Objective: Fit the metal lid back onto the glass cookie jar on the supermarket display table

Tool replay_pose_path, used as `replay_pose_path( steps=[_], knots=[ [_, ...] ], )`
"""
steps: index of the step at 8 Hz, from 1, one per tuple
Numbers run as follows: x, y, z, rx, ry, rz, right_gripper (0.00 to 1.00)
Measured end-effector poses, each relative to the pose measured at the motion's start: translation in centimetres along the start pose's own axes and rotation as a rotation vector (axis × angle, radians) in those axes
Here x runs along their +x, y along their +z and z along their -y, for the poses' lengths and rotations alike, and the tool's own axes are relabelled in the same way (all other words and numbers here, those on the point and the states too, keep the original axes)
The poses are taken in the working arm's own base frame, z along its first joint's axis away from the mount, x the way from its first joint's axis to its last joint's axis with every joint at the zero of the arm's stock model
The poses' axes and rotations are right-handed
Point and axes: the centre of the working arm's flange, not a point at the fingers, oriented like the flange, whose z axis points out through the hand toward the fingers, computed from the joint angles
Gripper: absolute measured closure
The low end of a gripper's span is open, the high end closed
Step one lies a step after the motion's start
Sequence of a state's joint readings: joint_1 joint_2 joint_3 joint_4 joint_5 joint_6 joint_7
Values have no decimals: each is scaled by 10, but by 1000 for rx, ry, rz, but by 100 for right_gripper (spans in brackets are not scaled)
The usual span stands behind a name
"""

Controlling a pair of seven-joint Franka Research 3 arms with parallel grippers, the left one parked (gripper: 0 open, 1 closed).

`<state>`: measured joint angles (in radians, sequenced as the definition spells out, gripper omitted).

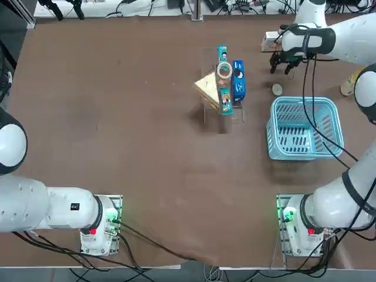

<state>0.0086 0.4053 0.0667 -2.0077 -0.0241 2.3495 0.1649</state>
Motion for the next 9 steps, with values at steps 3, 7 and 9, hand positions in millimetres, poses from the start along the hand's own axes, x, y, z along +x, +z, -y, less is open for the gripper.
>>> replay_pose_path(
  steps=[3,7,9],
  knots=[
    [-28,13,-3,-1,-3,-7,0],
    [-41,29,-3,1,-6,-15,0],
    [-40,30,-3,-11,-23,-23,0]
  ],
)
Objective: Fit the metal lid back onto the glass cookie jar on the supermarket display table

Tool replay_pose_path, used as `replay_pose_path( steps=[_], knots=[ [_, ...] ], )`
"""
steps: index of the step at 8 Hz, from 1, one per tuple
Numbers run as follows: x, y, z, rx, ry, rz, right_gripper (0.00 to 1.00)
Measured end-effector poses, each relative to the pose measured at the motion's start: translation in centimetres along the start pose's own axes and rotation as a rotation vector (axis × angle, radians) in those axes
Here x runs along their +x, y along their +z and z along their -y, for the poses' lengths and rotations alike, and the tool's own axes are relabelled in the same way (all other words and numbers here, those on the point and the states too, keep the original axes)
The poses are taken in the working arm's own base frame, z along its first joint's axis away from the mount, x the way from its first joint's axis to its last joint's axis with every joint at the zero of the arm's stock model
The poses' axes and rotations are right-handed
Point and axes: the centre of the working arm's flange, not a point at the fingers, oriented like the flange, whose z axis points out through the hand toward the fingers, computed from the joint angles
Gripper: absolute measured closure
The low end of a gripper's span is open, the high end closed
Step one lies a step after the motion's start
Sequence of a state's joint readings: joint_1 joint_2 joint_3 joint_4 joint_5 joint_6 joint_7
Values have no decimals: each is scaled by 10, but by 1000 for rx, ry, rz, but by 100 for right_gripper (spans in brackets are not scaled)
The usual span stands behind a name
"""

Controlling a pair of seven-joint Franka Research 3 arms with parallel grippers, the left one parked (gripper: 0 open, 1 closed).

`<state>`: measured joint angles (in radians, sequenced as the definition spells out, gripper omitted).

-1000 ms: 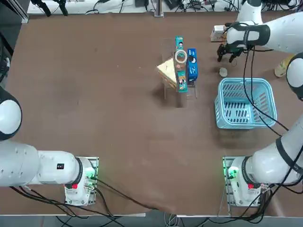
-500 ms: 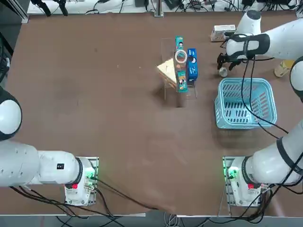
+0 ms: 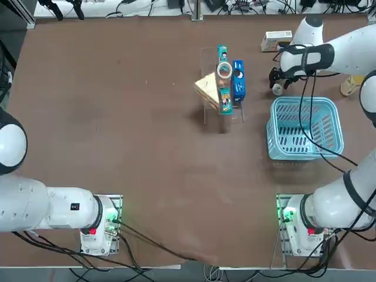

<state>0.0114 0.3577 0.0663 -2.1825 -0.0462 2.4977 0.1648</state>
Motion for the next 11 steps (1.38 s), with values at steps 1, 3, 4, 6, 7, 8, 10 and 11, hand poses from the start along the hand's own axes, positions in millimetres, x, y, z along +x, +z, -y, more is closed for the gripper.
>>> replay_pose_path(
  steps=[1,3,4,6,7,8,10,11],
  knots=[
    [1,2,0,-3,-5,-5,0],
    [1,12,-1,-5,-8,-4,0],
    [1,16,-2,-5,-8,-6,0],
    [3,16,-5,-5,-3,-11,0],
    [4,16,-6,-5,-1,-13,1],
    [3,16,-6,-5,-2,-12,1],
    [3,17,-6,-5,-2,-11,7],
    [3,17,-7,-6,-1,-10,15]
  ],
)
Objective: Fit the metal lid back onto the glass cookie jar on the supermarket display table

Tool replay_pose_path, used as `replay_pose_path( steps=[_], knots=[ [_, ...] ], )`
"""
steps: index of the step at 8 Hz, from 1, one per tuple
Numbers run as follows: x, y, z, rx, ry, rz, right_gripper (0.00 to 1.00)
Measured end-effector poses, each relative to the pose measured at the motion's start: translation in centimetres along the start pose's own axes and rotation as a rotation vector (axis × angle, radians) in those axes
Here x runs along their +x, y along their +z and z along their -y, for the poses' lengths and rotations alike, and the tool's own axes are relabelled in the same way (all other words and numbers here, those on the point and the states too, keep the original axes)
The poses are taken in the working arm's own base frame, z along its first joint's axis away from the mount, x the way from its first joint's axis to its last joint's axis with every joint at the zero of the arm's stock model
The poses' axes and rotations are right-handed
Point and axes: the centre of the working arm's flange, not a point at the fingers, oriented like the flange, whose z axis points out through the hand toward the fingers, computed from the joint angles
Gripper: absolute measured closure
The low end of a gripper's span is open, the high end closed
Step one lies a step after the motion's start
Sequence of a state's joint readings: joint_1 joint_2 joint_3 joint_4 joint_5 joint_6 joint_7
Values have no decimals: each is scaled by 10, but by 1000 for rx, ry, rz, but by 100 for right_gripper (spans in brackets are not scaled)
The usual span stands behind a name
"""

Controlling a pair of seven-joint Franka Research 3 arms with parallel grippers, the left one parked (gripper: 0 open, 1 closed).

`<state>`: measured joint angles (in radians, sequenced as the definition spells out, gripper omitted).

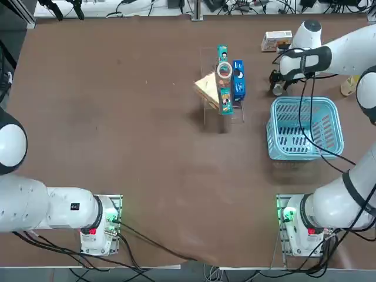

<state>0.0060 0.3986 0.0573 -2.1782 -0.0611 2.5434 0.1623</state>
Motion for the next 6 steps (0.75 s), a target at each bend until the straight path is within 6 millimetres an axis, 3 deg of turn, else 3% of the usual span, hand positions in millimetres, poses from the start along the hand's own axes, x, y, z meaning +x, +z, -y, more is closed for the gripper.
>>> replay_pose_path(
  steps=[2,4,6],
  knots=[
    [1,-1,-1,-1,1,-2,59],
    [4,-3,-1,0,0,-6,71],
    [4,-4,-1,0,0,-7,72]
  ],
)
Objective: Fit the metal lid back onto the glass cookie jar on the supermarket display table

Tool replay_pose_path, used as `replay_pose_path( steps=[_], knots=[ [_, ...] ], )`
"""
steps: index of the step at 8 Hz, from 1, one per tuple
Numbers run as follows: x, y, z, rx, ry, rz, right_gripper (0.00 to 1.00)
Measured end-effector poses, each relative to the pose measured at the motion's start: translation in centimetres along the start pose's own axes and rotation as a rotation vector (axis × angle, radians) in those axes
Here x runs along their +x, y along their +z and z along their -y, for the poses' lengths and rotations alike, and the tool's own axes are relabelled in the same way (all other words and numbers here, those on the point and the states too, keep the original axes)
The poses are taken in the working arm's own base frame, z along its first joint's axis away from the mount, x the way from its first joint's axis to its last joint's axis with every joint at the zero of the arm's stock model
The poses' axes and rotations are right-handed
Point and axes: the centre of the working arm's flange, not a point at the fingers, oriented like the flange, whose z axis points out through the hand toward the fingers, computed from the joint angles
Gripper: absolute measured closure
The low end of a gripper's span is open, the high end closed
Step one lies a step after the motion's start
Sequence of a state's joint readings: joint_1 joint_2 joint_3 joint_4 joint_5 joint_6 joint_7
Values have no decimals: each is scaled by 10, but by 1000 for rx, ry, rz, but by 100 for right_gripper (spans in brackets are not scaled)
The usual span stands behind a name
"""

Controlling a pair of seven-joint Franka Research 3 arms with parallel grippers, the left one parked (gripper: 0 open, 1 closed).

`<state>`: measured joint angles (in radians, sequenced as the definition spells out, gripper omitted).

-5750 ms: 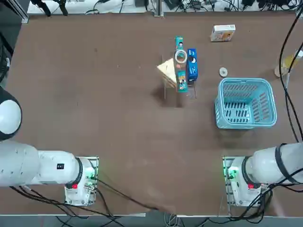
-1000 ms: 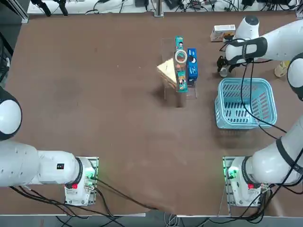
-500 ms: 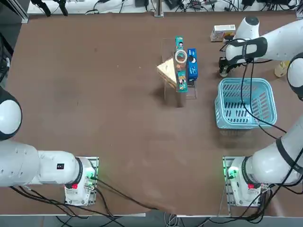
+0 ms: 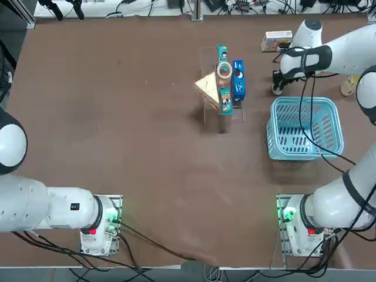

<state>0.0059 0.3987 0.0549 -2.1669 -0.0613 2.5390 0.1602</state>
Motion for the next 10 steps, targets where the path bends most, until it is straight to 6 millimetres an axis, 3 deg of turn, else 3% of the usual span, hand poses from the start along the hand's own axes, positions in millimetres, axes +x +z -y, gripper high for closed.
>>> replay_pose_path(
  steps=[2,3,5,7,10],
  knots=[
    [8,-10,2,-3,-2,4,72],
    [20,-26,8,-8,-10,25,72],
    [50,-82,34,-14,-23,31,72],
    [65,-129,76,-11,16,-7,72],
    [61,-187,155,-6,90,-15,72]
  ],
)
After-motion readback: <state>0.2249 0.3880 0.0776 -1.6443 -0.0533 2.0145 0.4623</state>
